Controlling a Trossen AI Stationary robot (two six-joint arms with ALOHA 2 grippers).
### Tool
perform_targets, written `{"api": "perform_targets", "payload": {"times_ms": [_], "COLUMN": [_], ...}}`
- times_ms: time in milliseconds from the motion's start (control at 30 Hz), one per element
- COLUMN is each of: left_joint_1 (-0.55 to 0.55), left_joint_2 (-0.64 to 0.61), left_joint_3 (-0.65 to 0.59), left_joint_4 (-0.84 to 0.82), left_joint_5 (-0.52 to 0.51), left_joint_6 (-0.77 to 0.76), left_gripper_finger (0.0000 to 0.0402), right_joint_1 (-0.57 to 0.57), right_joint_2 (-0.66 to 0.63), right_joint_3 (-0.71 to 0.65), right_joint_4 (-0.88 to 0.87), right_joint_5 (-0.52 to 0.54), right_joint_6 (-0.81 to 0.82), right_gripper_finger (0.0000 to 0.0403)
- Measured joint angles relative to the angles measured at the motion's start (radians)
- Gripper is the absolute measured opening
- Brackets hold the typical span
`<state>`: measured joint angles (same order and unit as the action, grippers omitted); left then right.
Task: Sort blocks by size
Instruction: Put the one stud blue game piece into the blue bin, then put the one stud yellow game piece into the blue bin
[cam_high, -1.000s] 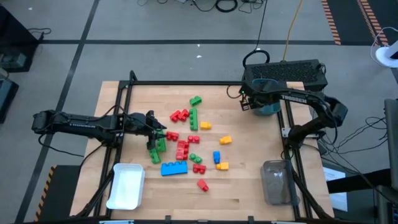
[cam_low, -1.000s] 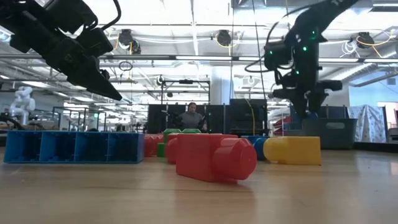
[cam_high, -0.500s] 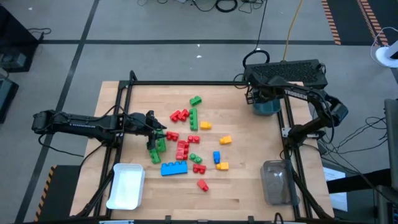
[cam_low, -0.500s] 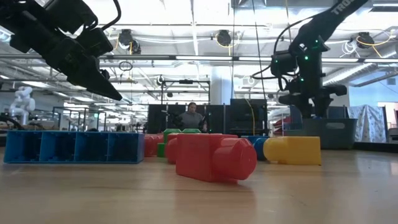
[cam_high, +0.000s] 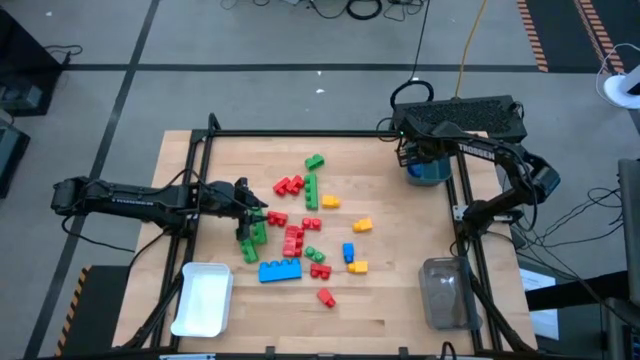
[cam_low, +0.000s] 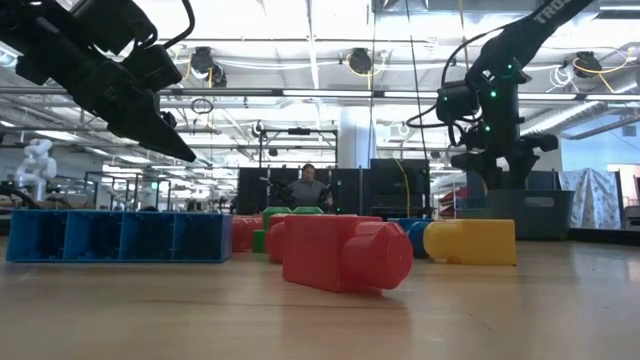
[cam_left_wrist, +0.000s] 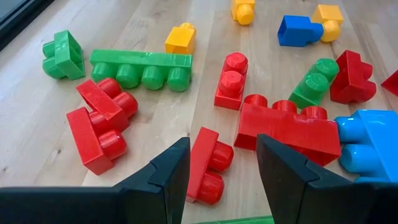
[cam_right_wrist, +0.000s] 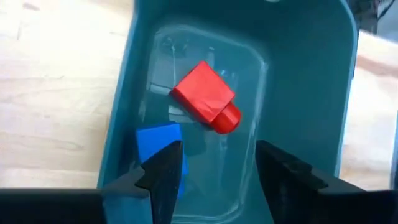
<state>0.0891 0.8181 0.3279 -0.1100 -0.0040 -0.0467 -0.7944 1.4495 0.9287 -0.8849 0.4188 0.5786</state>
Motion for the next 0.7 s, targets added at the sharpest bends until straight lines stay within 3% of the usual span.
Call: {"api": "perform_targets", "payload": {"times_ms": [233, 433, 700], "left_joint_1": [0.000, 0.000, 0.000], "left_joint_2": [0.000, 0.000, 0.000], "left_joint_3": [0.000, 0.000, 0.000], "left_joint_4": [-0.005, 0.004, 0.052], "left_joint_5": [0.000, 0.000, 0.000], "left_joint_6": [0.026, 0.027, 0.028], "left_gripper_finger": [0.0167, 0.0167, 0.0167], "right_joint_1": [0.091, 0.210, 0.440], "right_joint_2": [-0.087, -0.190, -0.190], "right_joint_3": [0.000, 0.001, 0.002], "right_joint_4": [0.110, 0.232, 0.361], "right_joint_5": [-0.007, -0.108, -0.189], "right_joint_6": [-0.089, -0.112, -0.071], "right_gripper_finger": [0.0185, 0.0185, 0.0185]}}
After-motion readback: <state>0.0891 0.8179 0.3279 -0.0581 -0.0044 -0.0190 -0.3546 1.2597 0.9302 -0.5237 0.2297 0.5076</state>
